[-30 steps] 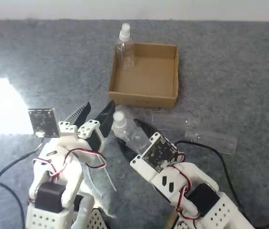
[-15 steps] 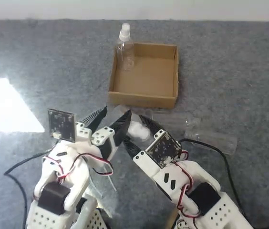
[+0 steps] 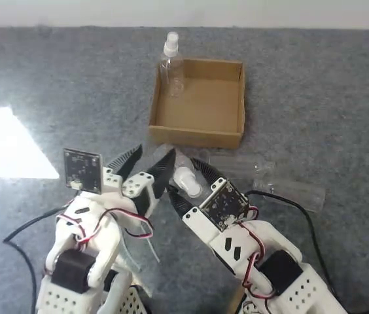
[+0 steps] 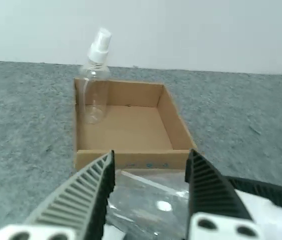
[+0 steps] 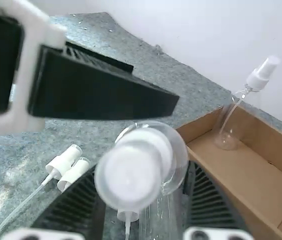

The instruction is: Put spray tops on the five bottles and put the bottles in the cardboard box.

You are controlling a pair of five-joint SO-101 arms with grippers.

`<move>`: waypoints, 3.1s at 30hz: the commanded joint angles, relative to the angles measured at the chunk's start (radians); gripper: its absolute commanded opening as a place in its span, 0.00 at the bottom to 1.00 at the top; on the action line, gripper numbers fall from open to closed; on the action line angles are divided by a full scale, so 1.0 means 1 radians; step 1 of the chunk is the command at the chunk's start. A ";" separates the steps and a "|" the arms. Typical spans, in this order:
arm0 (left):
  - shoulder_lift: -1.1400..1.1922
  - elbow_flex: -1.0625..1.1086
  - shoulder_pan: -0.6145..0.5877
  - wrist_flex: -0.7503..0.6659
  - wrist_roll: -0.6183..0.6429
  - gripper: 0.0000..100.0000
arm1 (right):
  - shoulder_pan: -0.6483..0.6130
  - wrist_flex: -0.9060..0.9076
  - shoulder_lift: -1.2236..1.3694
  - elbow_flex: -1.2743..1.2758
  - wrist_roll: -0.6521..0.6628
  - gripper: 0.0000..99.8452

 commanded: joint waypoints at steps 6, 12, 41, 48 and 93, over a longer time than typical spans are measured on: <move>-0.005 -0.099 -0.244 -0.023 -0.006 0.22 | 0.007 0.027 -0.013 -0.023 -0.011 0.11; -0.005 -0.074 -0.402 -0.014 -0.003 0.22 | 0.010 0.064 -0.013 -0.055 -0.008 0.11; -0.005 0.173 -0.594 -0.178 0.064 0.22 | 0.107 0.160 0.463 -0.608 0.035 0.11; -0.005 0.186 -0.595 -0.181 0.063 0.22 | 0.107 0.160 0.708 -0.772 0.029 0.11; -0.005 0.197 -0.595 -0.178 0.063 0.22 | 0.249 0.159 1.830 -1.682 -0.120 0.11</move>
